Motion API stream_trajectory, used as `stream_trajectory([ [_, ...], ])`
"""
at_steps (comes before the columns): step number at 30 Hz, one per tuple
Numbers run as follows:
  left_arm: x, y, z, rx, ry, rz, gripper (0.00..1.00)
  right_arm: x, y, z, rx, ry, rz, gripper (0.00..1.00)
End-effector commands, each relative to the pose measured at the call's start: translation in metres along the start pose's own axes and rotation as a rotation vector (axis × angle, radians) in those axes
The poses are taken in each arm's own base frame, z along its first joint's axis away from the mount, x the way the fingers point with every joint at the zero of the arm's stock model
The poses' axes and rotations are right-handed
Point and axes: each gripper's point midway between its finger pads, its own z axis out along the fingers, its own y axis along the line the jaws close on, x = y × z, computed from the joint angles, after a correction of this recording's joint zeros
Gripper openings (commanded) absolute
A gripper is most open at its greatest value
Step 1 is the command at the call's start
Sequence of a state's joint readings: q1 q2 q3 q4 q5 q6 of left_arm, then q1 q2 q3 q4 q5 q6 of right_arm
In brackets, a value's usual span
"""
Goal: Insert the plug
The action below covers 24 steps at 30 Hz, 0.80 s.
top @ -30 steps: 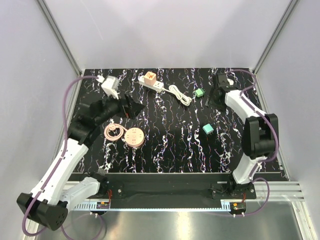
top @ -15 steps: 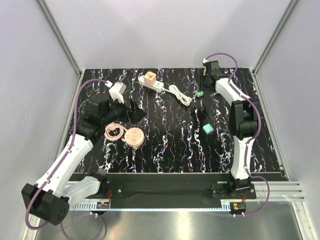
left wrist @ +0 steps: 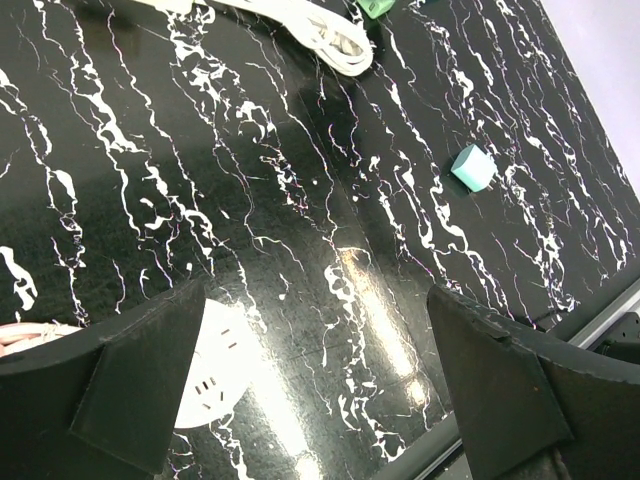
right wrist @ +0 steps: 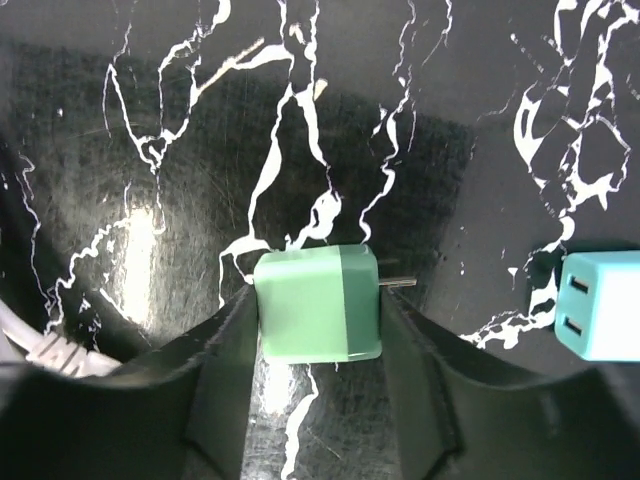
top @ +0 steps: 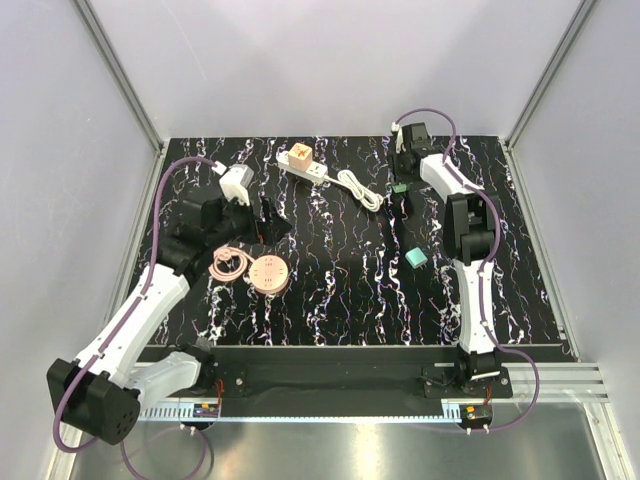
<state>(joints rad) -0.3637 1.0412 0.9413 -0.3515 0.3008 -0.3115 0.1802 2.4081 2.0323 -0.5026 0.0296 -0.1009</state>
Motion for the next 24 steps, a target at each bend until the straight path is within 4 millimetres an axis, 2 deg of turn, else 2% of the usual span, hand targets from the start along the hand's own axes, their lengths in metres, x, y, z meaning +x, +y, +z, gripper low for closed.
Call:
stream_trajectory([
  [1, -0.002, 0.004, 0.005, -0.015, -0.013, -0.001, 0.99, -0.013, 0.001, -0.008, -0.020, -0.016, -0.018, 0.49],
  [2, -0.002, 0.005, 0.005, -0.018, -0.008, -0.003, 0.99, -0.013, 0.001, -0.010, -0.023, -0.016, -0.018, 0.46],
  [3, -0.003, 0.003, 0.006, -0.009, -0.008, -0.002, 0.99, -0.009, 0.002, -0.011, -0.025, -0.007, -0.017, 0.36],
  [5, -0.003, 0.001, 0.006, 0.003, -0.004, -0.005, 0.99, -0.013, 0.002, -0.020, -0.024, -0.017, -0.009, 0.28],
  [6, -0.003, 0.000, 0.005, 0.008, -0.006, -0.006, 0.99, -0.008, 0.001, -0.023, -0.017, -0.005, -0.003, 0.20],
  [8, -0.003, 0.000, 0.005, 0.007, -0.008, -0.005, 0.99, -0.013, 0.002, -0.038, -0.016, -0.021, 0.025, 0.17],
  [9, -0.004, 0.000, 0.004, 0.008, -0.010, -0.001, 0.99, -0.005, 0.003, -0.041, -0.017, -0.003, 0.040, 0.15],
  [10, -0.003, 0.001, 0.005, 0.003, -0.009, -0.004, 0.99, -0.015, 0.005, -0.058, -0.015, -0.030, 0.071, 0.12],
  [11, -0.004, 0.000, 0.004, 0.006, -0.013, -0.003, 0.99, -0.016, 0.009, -0.067, -0.014, -0.036, 0.082, 0.10],
  [12, -0.003, 0.000, 0.004, 0.004, -0.012, -0.007, 0.99, -0.007, 0.011, -0.072, -0.004, -0.018, 0.082, 0.08],
  [13, -0.004, 0.000, 0.004, 0.005, -0.015, -0.007, 0.99, -0.018, 0.014, -0.093, -0.003, -0.052, 0.119, 0.06],
  [14, -0.004, 0.000, 0.003, 0.007, -0.016, -0.008, 0.99, -0.017, 0.020, -0.101, -0.007, -0.054, 0.155, 0.03],
  [15, -0.003, 0.000, 0.003, 0.005, -0.015, -0.012, 0.99, -0.007, 0.028, -0.106, -0.001, -0.031, 0.171, 0.02],
  [16, -0.004, 0.000, 0.003, 0.001, -0.016, -0.015, 0.98, -0.010, 0.032, -0.121, -0.006, -0.046, 0.194, 0.01],
  [17, -0.004, 0.001, 0.003, -0.005, -0.020, -0.018, 0.97, -0.006, 0.040, -0.127, -0.015, -0.033, 0.244, 0.00],
  [18, -0.004, 0.005, 0.004, -0.024, -0.020, -0.026, 0.97, 0.008, 0.054, -0.132, -0.035, 0.011, 0.251, 0.00],
  [20, 0.000, 0.007, 0.005, -0.039, -0.005, -0.048, 0.96, 0.012, 0.077, -0.151, -0.081, 0.010, 0.296, 0.00],
  [21, 0.000, 0.005, 0.005, -0.036, 0.003, -0.075, 0.96, 0.028, 0.089, -0.153, -0.096, 0.037, 0.295, 0.00],
  [22, -0.002, 0.002, 0.006, -0.026, 0.013, -0.095, 0.96, 0.026, 0.120, -0.173, -0.156, 0.006, 0.259, 0.00],
  [23, -0.001, -0.002, 0.007, -0.011, 0.025, -0.118, 0.95, 0.032, 0.137, -0.180, -0.186, -0.005, 0.229, 0.00],
  [24, 0.001, -0.011, 0.008, 0.030, 0.046, -0.172, 0.95, 0.046, 0.152, -0.179, -0.205, -0.013, 0.199, 0.00],
])
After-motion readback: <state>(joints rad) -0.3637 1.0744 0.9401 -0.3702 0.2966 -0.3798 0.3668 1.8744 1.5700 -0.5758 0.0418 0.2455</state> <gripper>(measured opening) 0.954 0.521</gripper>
